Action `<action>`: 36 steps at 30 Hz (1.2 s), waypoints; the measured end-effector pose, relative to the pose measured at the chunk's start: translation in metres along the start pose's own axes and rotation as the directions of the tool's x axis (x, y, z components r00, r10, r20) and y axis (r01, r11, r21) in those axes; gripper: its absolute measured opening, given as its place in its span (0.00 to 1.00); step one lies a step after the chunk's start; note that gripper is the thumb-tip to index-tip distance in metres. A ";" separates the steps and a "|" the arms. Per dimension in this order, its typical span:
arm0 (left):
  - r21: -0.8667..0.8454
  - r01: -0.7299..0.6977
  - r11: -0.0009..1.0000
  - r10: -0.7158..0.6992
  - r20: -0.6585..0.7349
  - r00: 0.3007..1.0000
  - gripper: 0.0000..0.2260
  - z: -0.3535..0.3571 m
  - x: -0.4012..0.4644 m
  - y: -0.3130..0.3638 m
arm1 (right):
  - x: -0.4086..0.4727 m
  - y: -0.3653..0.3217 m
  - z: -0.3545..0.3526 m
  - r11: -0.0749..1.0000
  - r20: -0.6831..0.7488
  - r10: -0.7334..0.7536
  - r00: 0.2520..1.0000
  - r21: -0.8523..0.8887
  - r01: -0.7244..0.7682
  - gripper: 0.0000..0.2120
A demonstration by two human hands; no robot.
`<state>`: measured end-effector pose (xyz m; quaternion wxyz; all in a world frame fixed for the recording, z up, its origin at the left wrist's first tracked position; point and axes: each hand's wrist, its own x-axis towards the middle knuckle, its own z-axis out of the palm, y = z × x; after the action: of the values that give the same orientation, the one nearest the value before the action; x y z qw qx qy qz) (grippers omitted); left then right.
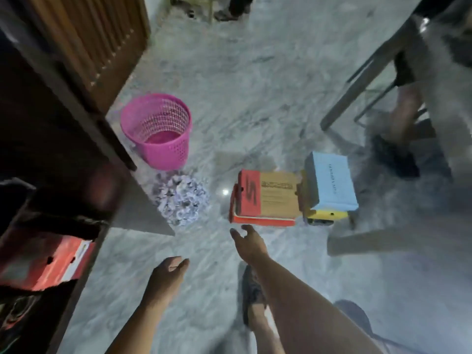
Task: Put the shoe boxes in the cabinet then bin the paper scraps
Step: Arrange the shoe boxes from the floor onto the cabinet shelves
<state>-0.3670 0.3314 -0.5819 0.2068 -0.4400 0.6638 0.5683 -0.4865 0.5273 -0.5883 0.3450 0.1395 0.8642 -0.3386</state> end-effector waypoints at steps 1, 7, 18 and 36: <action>0.044 -0.004 0.999 0.003 0.029 1.000 0.17 0.024 0.012 0.016 | 0.018 0.016 -0.026 0.999 -0.040 0.032 0.999 0.027 -0.031 0.29; 0.279 -0.073 0.957 0.032 0.150 0.988 0.17 0.165 0.096 0.085 | 0.134 0.106 -0.138 0.968 -0.147 0.218 0.965 0.159 -0.195 0.27; 0.327 -0.032 0.944 0.031 0.009 0.999 0.34 0.330 0.328 0.110 | 0.372 0.198 -0.162 0.928 -0.170 0.287 0.943 0.292 -0.230 0.37; 0.197 -0.115 0.974 0.136 -0.099 0.986 0.29 0.317 0.324 0.067 | 0.365 0.203 -0.133 0.951 -0.288 0.111 0.951 0.308 -0.018 0.32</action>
<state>-0.6643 0.5131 -0.8801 0.1741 -0.4064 0.7523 0.4884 -0.7208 0.7689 -0.8693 0.1943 0.2692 0.8397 -0.4298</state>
